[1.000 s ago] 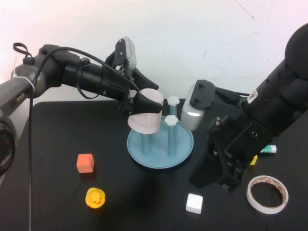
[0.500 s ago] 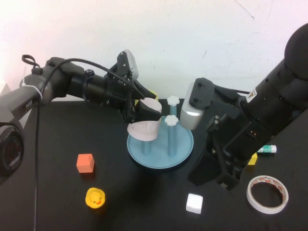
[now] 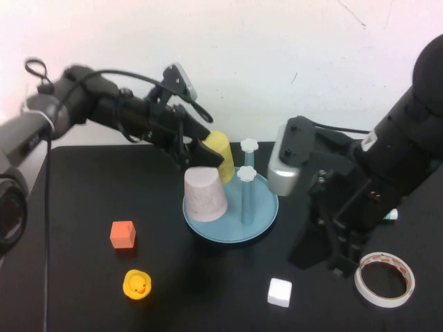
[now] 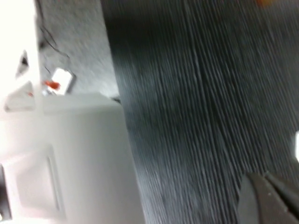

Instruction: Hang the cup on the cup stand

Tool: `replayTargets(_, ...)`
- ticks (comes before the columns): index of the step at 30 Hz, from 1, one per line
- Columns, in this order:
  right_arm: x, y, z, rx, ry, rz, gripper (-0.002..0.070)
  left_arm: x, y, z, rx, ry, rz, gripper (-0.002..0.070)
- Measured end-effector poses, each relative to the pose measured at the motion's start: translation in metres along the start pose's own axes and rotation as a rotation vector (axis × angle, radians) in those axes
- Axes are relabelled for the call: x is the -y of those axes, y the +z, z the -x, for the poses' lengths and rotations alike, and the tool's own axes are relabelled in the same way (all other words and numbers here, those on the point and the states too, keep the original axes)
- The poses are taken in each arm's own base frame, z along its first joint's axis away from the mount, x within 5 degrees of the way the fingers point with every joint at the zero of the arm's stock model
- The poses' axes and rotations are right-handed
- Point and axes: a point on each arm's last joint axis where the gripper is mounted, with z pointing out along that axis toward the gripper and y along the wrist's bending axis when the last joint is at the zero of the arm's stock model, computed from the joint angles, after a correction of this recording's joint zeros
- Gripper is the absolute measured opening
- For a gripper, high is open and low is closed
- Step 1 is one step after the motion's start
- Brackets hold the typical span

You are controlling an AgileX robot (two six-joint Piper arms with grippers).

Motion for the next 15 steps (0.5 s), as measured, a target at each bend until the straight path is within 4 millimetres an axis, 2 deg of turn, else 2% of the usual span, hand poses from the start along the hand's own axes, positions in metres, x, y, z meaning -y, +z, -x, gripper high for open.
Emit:
replayTargets(3, -0.003, -0.012, -0.007, -0.055, 0.007, -0.066, 0.0001, 0.007, -0.022, 0.020, -0.031, 0.015, 0.056, 0.0591)
replayTargets(4, -0.004, -0.017, -0.010, -0.078, 0.009, -0.103, 0.0001, 0.011, -0.034, 0.029, -0.037, 0.025, 0.082, 0.0532)
replayTargets(6, -0.006, -0.029, -0.015, -0.114, 0.017, -0.184, 0.0001, 0.019, -0.057, 0.046, -0.045, 0.030, 0.133, 0.0397)
replayTargets(8, -0.010, -0.046, -0.021, -0.134, 0.028, -0.281, 0.0001, 0.028, -0.089, 0.063, -0.061, 0.032, 0.208, 0.0211)
replayTargets(10, -0.015, -0.061, -0.025, -0.136, 0.029, -0.365, 0.0001, 0.042, -0.122, 0.080, -0.087, 0.052, 0.292, 0.0089)
replayTargets(12, -0.022, -0.076, -0.028, -0.105, 0.029, -0.430, 0.0001, 0.055, -0.158, 0.093, -0.099, 0.052, 0.386, 0.0041)
replayTargets(15, -0.036, -0.096, -0.033, -0.040, 0.011, -0.504, 0.0001, 0.085, -0.212, 0.116, -0.068, 0.068, 0.537, 0.0013)
